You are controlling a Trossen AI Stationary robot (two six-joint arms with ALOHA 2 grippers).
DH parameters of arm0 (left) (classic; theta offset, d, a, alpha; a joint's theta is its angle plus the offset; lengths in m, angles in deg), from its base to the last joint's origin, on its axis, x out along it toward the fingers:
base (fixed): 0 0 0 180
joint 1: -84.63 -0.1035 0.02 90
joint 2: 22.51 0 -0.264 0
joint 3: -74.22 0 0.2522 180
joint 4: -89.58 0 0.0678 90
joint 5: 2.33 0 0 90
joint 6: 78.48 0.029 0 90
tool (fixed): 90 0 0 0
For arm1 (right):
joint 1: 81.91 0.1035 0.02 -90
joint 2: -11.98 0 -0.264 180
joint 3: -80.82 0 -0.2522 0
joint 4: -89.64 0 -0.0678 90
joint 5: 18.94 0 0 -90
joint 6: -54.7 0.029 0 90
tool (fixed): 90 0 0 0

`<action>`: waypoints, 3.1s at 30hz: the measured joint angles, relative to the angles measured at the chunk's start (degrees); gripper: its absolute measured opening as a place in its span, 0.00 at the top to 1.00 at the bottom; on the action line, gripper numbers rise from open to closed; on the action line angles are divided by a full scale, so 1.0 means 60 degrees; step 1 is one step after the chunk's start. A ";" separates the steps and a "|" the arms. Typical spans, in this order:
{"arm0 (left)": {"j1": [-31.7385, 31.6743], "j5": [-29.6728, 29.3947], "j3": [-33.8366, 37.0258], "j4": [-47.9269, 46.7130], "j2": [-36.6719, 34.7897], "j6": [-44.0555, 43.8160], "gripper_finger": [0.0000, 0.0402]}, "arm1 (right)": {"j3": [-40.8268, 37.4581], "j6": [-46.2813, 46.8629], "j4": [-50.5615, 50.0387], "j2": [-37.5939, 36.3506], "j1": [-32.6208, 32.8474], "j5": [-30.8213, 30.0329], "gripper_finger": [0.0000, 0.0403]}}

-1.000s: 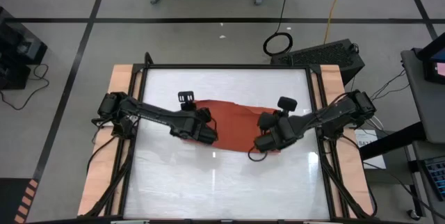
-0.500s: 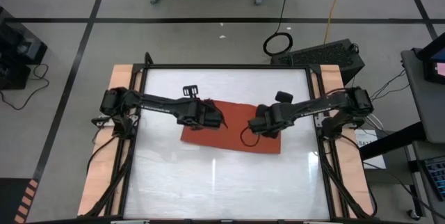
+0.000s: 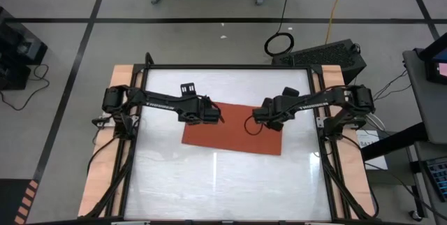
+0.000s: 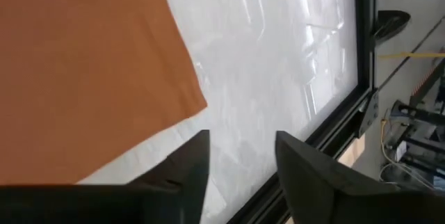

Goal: Roll towel into tight, uniform cylinder
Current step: Fold the kitchen towel, then roll the kitchen towel

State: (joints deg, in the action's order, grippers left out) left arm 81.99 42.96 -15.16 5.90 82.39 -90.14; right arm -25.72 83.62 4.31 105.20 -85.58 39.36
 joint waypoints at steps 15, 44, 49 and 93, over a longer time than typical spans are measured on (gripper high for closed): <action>0.1721 0.3854 0.0108 0.3025 -0.0007 0.0759 0.47 | -0.1234 -0.1073 0.3937 -0.1694 0.0949 0.2601 0.55; 0.2556 0.6080 0.1226 0.3397 -0.0007 0.0601 0.47 | -0.3540 -0.0428 0.6688 -0.1761 0.1082 0.3596 0.60; 0.2865 0.6361 0.1229 0.2801 -0.0007 0.1269 0.47 | -0.3540 -0.0243 0.6692 -0.1761 0.1226 0.3603 0.60; 0.2937 0.6304 0.1223 0.6961 -0.0007 0.1271 0.47 | -0.3525 0.3472 0.7647 -0.1758 0.4195 0.3808 0.60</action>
State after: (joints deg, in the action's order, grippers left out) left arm 99.61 80.79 -7.83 47.67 82.35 -82.51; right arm -46.87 104.45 50.19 94.66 -60.40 62.20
